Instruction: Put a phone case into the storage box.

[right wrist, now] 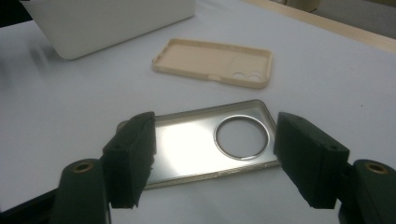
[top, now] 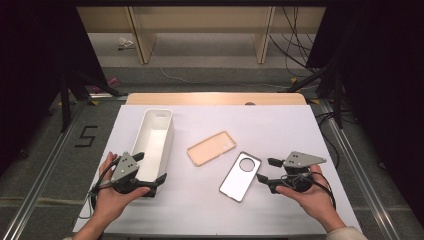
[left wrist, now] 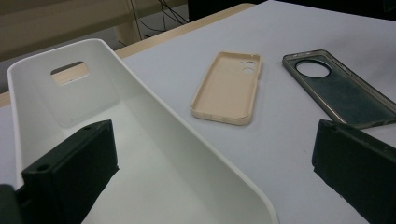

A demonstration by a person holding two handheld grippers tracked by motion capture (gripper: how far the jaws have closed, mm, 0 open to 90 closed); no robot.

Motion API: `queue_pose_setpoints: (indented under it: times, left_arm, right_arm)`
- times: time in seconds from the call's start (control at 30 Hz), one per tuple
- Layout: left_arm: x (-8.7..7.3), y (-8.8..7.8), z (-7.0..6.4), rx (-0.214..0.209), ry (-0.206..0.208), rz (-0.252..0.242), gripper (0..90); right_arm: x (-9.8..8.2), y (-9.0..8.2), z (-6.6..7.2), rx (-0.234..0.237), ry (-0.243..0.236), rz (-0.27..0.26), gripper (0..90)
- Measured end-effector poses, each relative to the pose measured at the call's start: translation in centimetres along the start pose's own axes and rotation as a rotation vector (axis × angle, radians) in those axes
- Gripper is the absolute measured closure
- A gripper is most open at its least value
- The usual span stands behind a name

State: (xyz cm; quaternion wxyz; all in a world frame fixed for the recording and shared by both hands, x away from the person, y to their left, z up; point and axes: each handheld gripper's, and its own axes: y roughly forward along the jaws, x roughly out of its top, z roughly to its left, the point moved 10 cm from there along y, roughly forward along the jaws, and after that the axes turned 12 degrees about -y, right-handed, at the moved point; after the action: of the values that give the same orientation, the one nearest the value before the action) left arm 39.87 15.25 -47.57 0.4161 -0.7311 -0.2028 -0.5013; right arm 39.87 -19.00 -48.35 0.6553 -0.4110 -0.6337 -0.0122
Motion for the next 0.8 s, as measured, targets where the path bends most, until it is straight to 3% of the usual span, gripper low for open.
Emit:
queue_pose_setpoints:
  times: [0.23, 0.33, 0.47, 0.5, 0.57, 0.6, 0.8]
  left_arm:
    - [0.2, -0.1, 0.2, 0.003, -0.005, -0.006, 0.0]
    - [0.1, -0.2, 0.3, 0.005, -0.007, -0.007, 0.0]
    - [0.2, -0.2, 0.3, 0.004, -0.005, -0.007, 0.0]
    - [0.2, -0.2, 0.3, 0.004, -0.005, -0.007, 0.0]
    - [0.1, -0.1, 0.2, 0.004, -0.005, -0.005, 0.0]
    - [0.2, -0.2, 0.2, 0.003, -0.004, -0.005, 0.0]
    - [0.2, -0.2, 0.2, 0.001, -0.002, -0.006, 0.0]
  right_arm:
    - [0.1, 0.3, 0.2, 0.008, -0.007, 0.007, 36.1]
    - [0.1, 0.5, 0.4, 0.02, -0.01, 0.015, 42.8]
    - [0.5, 1.2, 1.0, 0.056, -0.015, 0.041, 66.1]
    - [0.5, 1.2, 1.0, 0.056, -0.015, 0.041, 66.1]
    - [0.9, 1.7, 1.6, 0.082, -0.024, 0.071, 84.2]
    - [0.8, 1.9, 1.8, 0.09, -0.039, 0.092, 89.0]
    - [1.0, 3.5, 3.0, 0.133, -0.051, 0.163, 90.0]
